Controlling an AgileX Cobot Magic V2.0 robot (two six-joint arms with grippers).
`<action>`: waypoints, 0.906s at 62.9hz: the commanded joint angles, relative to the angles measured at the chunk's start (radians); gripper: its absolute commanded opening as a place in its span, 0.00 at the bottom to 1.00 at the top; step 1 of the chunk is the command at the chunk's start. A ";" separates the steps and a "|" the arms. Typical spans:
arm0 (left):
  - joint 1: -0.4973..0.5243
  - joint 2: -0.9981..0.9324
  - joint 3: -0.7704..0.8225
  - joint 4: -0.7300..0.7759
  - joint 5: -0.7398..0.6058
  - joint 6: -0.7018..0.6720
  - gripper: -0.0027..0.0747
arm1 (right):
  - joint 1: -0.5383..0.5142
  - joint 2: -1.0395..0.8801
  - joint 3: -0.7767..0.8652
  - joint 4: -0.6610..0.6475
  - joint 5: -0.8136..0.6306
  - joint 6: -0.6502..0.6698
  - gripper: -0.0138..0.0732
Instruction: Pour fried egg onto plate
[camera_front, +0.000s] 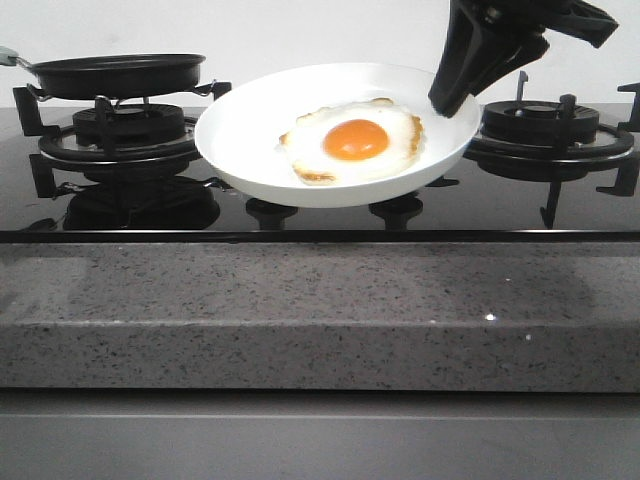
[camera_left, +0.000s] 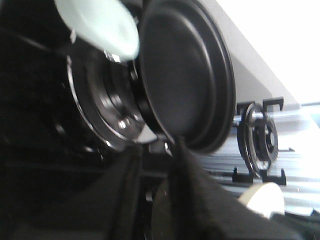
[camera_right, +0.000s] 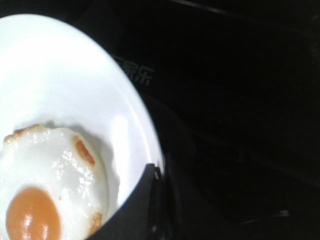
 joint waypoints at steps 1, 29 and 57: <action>-0.014 -0.072 0.003 -0.055 0.012 -0.006 0.09 | 0.000 -0.050 -0.029 0.030 -0.046 -0.003 0.04; -0.170 -0.440 0.133 0.302 -0.236 -0.001 0.01 | 0.000 -0.050 -0.029 0.030 -0.046 -0.003 0.04; -0.482 -0.907 0.418 0.690 -0.556 -0.001 0.01 | 0.000 -0.050 -0.029 0.030 -0.046 -0.003 0.04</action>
